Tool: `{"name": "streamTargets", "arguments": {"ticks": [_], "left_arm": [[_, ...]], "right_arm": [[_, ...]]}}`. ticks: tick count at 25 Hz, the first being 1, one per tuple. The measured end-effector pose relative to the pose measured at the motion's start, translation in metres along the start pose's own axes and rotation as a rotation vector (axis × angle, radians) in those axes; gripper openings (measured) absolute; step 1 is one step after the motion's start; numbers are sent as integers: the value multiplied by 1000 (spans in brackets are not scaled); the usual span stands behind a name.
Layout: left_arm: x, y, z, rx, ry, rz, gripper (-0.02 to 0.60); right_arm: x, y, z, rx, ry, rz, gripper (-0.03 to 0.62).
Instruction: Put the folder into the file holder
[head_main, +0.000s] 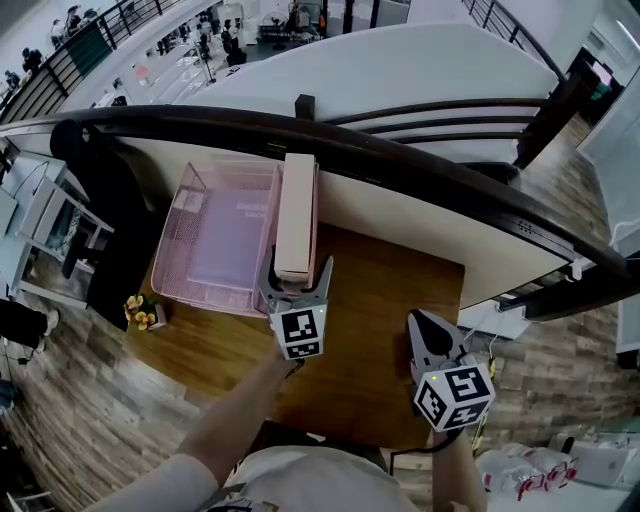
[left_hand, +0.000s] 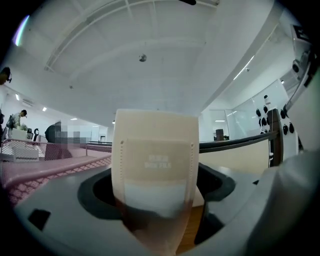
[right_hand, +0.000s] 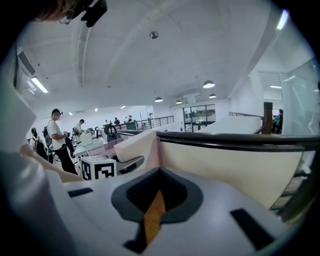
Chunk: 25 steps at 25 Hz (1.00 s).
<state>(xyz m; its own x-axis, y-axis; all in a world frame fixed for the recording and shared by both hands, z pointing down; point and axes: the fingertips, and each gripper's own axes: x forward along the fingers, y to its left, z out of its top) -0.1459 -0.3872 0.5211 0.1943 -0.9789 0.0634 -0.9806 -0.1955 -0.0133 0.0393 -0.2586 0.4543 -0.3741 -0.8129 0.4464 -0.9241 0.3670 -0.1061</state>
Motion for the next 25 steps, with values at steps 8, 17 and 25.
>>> {"name": "streamTargets", "arguments": {"ticks": [8, 17, 25], "left_arm": [[-27, -3, 39, 0, -15, 3, 426], [-57, -8, 84, 60, -26, -44, 426], [-85, -2, 133, 60, -11, -158, 423]], "right_arm": [[-14, 12, 18, -65, -45, 0, 3], [-32, 21, 54, -95, -146, 5, 3], [-55, 29, 95, -111, -259, 7, 3]]}}
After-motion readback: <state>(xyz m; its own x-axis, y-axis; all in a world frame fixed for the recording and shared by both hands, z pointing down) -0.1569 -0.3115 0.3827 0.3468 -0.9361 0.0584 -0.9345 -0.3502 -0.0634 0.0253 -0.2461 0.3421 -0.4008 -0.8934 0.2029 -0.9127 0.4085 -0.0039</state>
